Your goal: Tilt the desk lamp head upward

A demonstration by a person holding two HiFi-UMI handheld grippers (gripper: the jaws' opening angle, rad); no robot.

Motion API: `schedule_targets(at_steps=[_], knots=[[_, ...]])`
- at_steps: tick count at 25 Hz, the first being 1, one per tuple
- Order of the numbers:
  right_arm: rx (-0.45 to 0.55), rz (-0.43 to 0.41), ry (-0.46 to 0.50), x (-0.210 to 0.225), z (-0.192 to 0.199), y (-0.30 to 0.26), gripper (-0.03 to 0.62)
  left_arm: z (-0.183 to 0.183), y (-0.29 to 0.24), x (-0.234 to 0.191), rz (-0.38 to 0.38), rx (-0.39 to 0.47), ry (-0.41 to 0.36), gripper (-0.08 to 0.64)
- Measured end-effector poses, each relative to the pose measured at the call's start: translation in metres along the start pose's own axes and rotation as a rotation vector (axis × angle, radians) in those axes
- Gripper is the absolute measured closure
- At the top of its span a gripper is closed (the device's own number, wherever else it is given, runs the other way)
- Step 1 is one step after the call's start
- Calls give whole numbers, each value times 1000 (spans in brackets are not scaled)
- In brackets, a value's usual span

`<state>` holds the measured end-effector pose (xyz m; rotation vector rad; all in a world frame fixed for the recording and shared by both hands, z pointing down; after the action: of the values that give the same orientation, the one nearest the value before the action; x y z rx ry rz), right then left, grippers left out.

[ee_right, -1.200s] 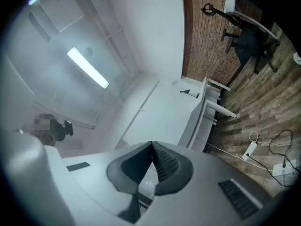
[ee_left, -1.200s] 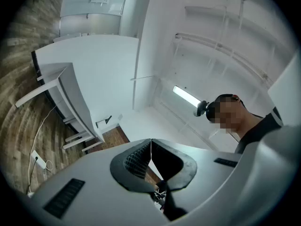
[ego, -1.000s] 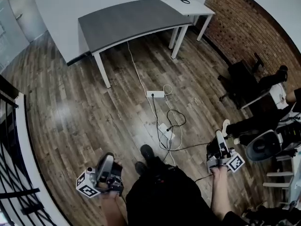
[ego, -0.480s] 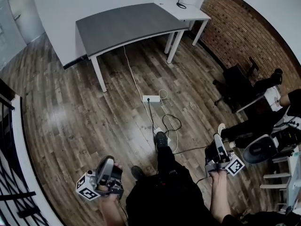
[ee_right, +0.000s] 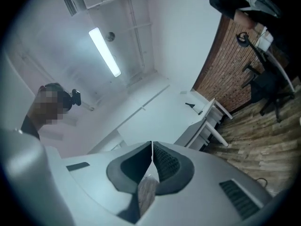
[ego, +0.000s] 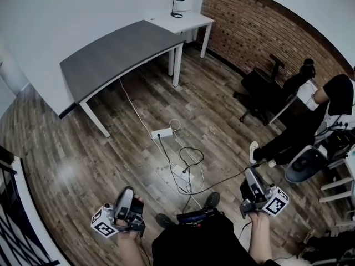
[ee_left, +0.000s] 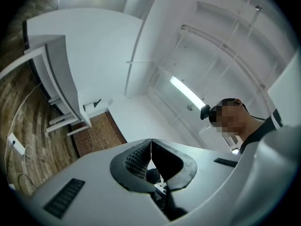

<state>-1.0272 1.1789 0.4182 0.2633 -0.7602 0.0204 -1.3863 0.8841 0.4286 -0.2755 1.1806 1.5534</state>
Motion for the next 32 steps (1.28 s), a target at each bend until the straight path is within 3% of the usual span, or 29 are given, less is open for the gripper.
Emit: schedule_targets(at_steps=[6,9,12,17,20,26,32], knots=[[175,133,-93,100,-46,83,577,83,-126,-17,-10,-166,104,546],[234,131,-143,154,-72,109,577,128,-171,-20,-33,-218,109,546],[226,114,-147,192,-105,118,577,164,-213,-24,-45,-235,102,546],[172,68,-83,203,-142,135,577,210,-269,-24,43,-218,191,546],[223,66,-85,203,-148,149,577,231,-303,-26,45,-308,185,546],[334,149,-109,214,-144,171,577,254,-366,-41,94,-414,186,546],[345,222,-54,231,-170,186,577,288,-413,-75,142,-432,269,546]])
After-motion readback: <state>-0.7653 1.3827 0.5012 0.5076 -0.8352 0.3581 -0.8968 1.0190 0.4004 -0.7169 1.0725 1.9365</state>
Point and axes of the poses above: the fingertips, and each gripper's own axes: y backward along the fingers, x to its right, z out of its underside, the point moved 7 cm from there along y, backward along the fingers, and after that the axes turned 2 degrees about x, right-handed, at the moved point
